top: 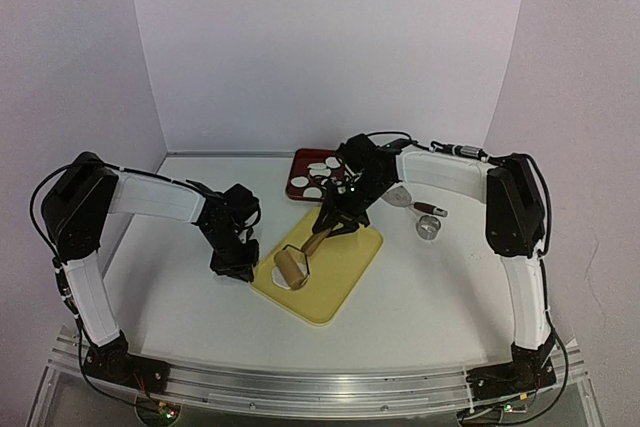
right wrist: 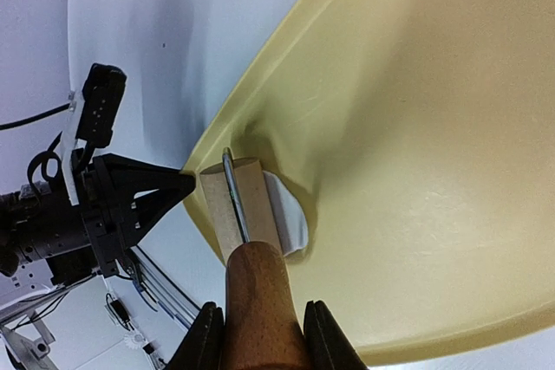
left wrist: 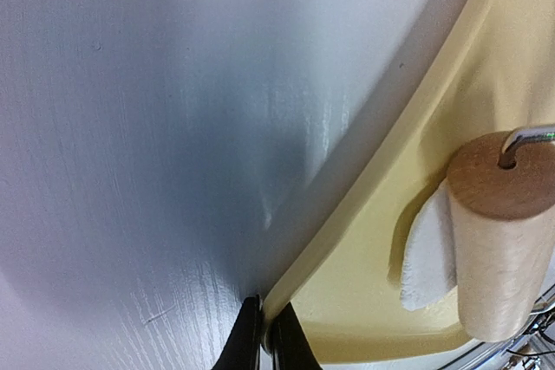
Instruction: Roll out the dumpling wrappers from the dough
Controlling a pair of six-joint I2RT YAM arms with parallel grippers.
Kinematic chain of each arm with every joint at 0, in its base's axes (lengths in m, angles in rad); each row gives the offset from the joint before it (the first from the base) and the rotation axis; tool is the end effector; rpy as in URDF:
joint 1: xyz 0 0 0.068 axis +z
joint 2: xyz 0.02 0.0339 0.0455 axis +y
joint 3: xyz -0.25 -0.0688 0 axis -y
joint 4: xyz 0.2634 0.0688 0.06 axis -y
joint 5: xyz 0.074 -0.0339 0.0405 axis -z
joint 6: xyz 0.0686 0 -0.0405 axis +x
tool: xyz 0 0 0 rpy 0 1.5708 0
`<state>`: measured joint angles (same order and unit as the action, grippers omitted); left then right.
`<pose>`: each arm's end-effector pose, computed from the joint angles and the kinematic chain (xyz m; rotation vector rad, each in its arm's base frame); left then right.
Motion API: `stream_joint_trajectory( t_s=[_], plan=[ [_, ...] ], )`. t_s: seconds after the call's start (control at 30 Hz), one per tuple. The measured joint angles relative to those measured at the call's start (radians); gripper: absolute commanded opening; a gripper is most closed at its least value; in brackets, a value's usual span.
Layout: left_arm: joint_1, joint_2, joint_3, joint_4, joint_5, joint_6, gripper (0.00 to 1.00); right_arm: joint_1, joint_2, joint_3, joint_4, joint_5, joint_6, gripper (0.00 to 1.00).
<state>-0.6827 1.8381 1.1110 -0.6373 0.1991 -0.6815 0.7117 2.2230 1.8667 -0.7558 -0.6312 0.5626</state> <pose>0.2643 -0.2324 0.0861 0.0337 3.0757 -0.4393 0.3498 0.3551 0.1605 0.4360 -2.8725 -1.1627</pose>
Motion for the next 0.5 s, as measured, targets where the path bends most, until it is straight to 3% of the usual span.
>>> stream_joint_trajectory(
  t_s=[0.5],
  plan=[
    [0.0,0.0,-0.002,0.0,-0.001,0.002,0.0,0.086,0.028,0.037,0.032,0.03,0.004,0.0]
  ],
)
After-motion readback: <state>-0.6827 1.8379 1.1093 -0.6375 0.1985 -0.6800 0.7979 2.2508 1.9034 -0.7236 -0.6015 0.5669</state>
